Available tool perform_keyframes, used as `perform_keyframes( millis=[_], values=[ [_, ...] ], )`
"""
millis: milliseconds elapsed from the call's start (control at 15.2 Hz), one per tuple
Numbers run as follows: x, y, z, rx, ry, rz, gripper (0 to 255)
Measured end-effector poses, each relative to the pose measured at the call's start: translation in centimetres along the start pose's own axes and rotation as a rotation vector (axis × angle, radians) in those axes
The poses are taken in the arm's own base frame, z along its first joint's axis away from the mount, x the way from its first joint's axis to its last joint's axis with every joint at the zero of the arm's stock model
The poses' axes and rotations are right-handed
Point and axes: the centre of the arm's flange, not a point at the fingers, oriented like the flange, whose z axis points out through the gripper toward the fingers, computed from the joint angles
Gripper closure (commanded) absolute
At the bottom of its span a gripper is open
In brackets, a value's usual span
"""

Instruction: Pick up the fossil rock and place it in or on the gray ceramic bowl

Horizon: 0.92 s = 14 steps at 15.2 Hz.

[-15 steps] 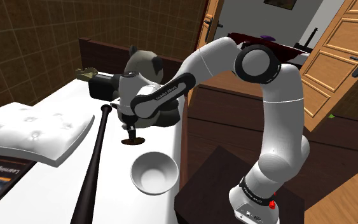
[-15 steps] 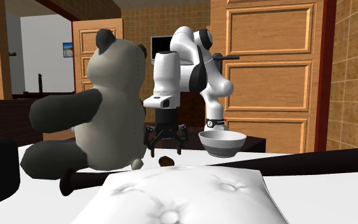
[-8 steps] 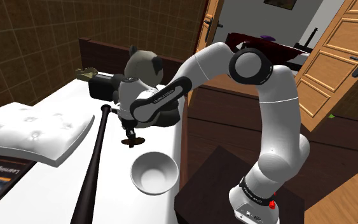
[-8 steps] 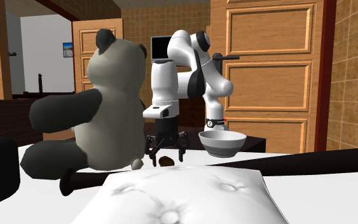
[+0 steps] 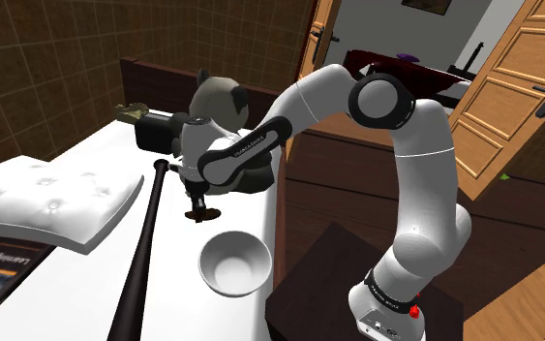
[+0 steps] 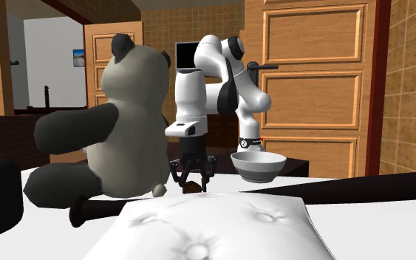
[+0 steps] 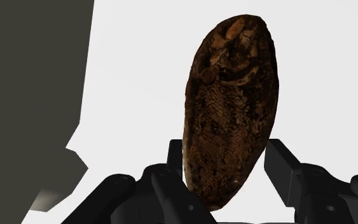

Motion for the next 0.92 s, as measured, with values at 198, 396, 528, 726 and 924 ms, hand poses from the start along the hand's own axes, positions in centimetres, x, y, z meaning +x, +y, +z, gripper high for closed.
perform_keyframes(
  millis=[198,396,528,726,924],
  values=[
    [0.0,0.0,0.0,0.000,0.000,0.000,255],
    [0.0,0.0,0.0,0.000,0.000,0.000,255],
    [0.0,-0.1,-0.2,0.002,-0.001,-0.001,255],
    [0.0,-0.2,-1.4,0.004,-0.002,-0.002,255],
    [-0.1,-0.3,-3.0,0.004,-0.002,-0.002,255]
  ],
)
